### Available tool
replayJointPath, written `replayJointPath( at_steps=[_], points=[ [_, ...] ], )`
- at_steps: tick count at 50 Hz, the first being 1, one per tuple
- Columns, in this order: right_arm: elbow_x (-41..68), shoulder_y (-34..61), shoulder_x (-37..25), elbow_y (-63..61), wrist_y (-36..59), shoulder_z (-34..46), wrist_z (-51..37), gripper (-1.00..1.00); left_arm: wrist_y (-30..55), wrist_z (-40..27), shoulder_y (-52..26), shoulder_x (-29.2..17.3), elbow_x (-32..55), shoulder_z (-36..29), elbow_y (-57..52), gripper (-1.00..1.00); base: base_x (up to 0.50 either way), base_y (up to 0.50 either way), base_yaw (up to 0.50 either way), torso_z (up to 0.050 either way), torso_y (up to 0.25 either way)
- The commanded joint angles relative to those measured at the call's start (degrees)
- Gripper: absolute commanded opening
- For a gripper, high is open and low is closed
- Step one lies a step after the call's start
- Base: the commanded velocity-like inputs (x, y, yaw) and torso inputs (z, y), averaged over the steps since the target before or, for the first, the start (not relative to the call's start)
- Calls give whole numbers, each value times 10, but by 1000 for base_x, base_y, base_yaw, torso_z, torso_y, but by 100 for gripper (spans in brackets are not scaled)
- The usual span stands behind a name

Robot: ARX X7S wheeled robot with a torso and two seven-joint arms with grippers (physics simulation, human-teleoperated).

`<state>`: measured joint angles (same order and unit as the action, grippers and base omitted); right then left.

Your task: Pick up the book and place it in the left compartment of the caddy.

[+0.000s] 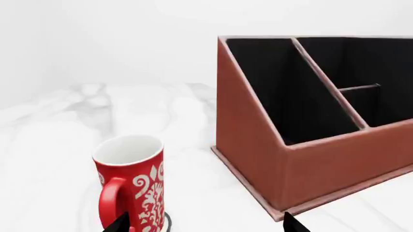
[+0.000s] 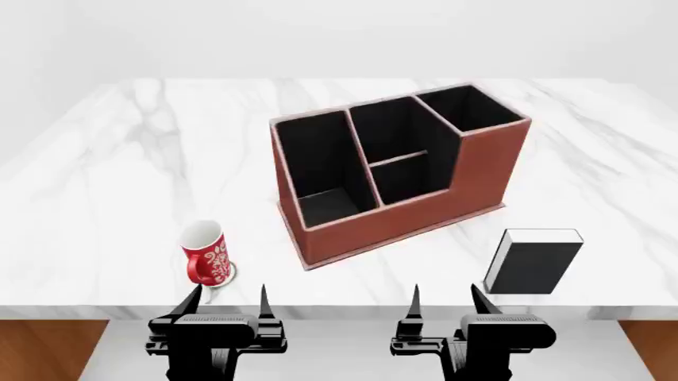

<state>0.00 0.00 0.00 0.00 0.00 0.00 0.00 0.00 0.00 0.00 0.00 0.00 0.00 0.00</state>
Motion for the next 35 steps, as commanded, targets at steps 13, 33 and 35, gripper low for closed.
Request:
replayJointPath(
  at_steps=[13, 33, 35],
  points=[
    [29, -7, -35, -79, 82, 38, -25, 100, 61, -54, -6, -29, 2, -36, -39, 100, 0, 0, 0, 0, 0],
    [72, 132, -69, -323, 401, 25, -52, 100, 390, -66, -103, -66, 7, -39, -299, 100, 0, 0, 0, 0, 0],
    [82, 135, -69, -321, 411, 19, -48, 100, 388, -66, -102, -65, 13, -35, -298, 100, 0, -471, 0, 0, 0]
  ],
)
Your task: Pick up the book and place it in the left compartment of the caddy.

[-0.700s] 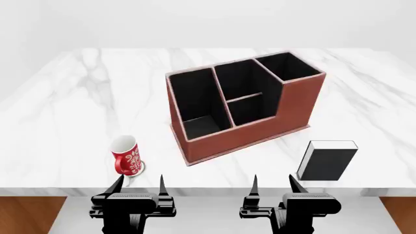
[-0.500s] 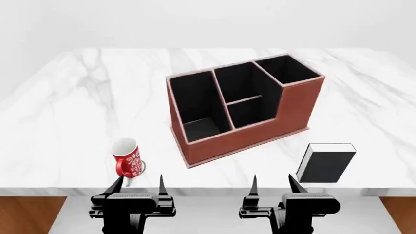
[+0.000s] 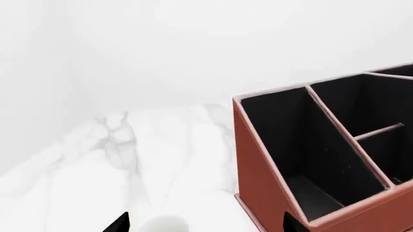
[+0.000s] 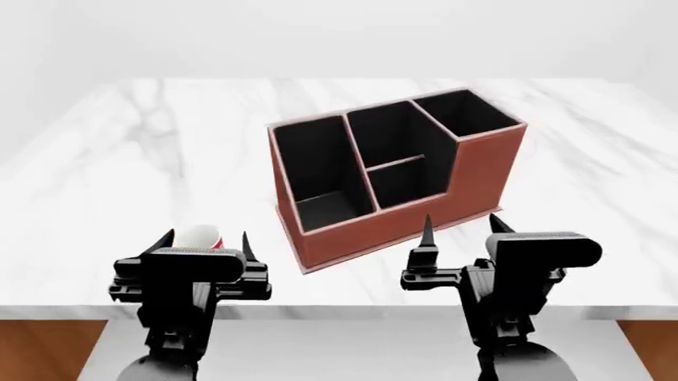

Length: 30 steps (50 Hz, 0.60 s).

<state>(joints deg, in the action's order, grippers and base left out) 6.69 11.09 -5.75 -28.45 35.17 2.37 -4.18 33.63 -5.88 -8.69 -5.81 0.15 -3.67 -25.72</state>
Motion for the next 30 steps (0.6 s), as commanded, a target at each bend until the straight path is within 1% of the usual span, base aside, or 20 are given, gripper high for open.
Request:
replayJointPath(
  at_steps=[1, 10, 17, 30],
  points=[
    [15, 27, -12, -32, 58, -6, -8, 100, 50, -8, -15, -7, 12, 1, -38, 100, 0, -500, 0, 0, 0],
    [19, 33, -19, -33, 57, -12, -15, 100, 40, -18, -14, -14, 8, -5, -30, 100, 0, -500, 0, 0, 0],
    [13, 28, -22, -12, 37, -7, -21, 100, 37, -21, -12, -19, 10, -7, -26, 100, 0, -500, 0, 0, 0],
    [24, 33, -26, -20, 50, -11, -28, 100, 42, -27, -15, -24, 17, -7, -32, 100, 0, -500, 0, 0, 0]
  ],
)
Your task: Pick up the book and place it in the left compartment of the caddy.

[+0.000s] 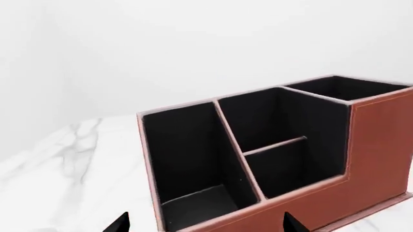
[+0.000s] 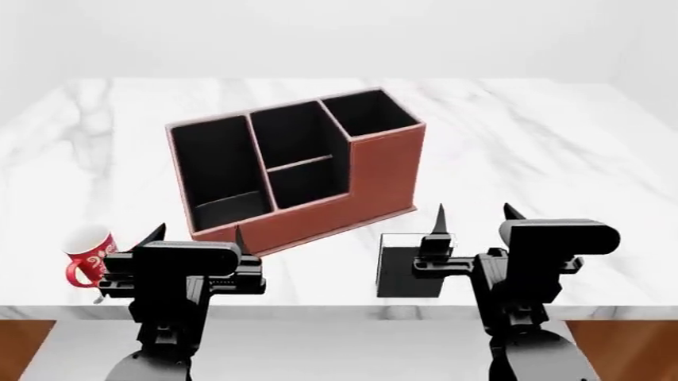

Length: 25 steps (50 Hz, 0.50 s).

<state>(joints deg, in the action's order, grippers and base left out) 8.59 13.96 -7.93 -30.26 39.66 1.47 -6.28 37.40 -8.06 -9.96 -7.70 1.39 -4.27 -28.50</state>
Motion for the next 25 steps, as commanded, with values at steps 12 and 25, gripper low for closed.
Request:
replayJointPath(
  at_steps=[12, 25],
  points=[
    [3, 3, -9, 3, -5, 1, -16, 100, -1, -11, 0, -9, 12, 1, -3, 100, 0, -144, 0, 0, 0],
    [11, 6, -11, -3, 3, 1, -24, 100, 3, -16, -3, -13, 19, 3, -6, 100, 115, 0, 0, 0, 0]
  ],
)
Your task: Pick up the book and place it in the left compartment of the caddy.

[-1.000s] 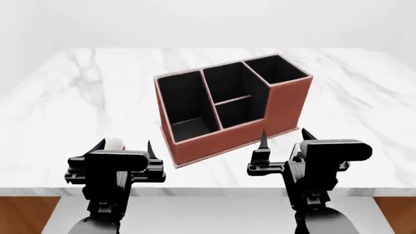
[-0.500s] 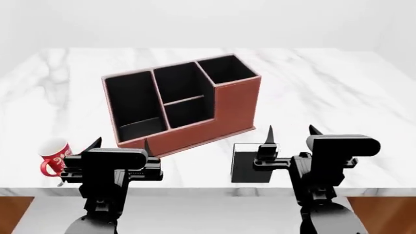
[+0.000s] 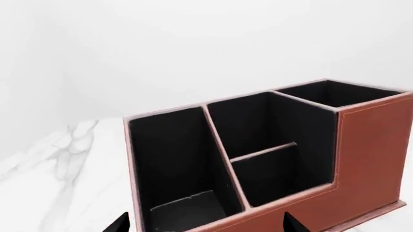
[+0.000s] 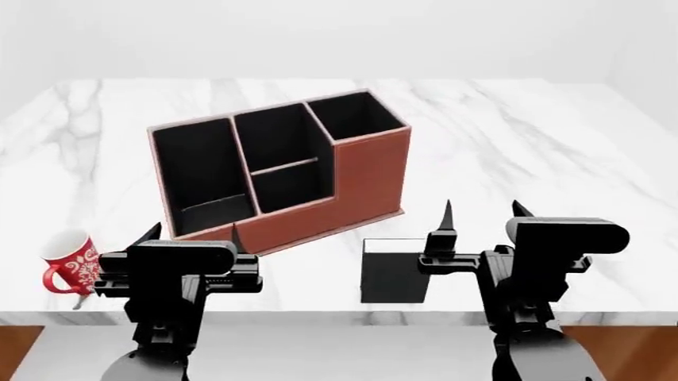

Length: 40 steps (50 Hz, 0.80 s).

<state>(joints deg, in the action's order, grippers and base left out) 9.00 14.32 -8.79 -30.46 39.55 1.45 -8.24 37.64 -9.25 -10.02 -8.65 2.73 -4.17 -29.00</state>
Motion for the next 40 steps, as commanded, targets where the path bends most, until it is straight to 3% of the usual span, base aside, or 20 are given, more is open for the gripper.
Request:
replayJointPath(
  at_steps=[1, 19, 37, 40],
  points=[
    [8, 2, -3, -2, 5, 1, -3, 100, 1, -5, -2, -4, 6, 1, -1, 100, 500, 0, 0, 0, 0],
    [12, 2, -7, -5, 2, 4, -14, 100, 0, -12, 0, -9, 13, -2, -1, 100, 500, 0, 0, 0, 0],
    [20, 5, -14, -7, 4, 5, -20, 100, 4, -18, 1, -15, 21, -3, -6, 100, 9, 0, 0, 0, 1],
    [21, 4, -15, -5, 3, 6, -20, 100, 4, -19, 0, -16, 21, -5, -7, 100, 500, 0, 0, 0, 0]
  ],
)
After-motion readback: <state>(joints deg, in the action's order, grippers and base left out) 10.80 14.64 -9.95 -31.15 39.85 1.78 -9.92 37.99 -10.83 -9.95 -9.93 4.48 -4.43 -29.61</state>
